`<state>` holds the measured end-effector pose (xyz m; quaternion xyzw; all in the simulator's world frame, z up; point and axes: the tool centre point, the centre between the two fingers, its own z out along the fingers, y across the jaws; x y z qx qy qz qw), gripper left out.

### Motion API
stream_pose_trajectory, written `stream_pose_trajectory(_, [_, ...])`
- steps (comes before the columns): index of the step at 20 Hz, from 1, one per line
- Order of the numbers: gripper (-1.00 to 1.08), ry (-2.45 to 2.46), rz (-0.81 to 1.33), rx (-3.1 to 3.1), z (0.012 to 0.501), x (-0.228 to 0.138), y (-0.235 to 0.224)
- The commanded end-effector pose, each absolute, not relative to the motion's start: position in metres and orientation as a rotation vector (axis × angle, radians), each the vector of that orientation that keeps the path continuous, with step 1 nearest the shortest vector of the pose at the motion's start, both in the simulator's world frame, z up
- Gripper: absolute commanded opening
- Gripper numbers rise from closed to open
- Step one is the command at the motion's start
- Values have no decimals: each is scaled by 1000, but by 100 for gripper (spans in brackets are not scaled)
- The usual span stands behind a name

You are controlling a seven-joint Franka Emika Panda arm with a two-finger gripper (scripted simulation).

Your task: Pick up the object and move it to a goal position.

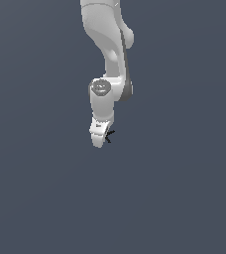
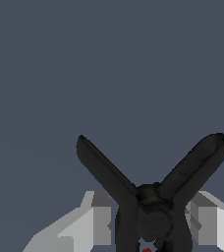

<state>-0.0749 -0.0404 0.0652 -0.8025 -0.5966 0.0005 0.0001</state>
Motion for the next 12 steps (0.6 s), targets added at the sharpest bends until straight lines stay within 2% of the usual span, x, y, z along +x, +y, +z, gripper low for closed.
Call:
stream_pose_trajectory(1, [-100, -1875, 0, -2521, 85, -72, -46])
stream_pose_trajectory(12, [-100, -1875, -3, -2518, 198, -54, -77])
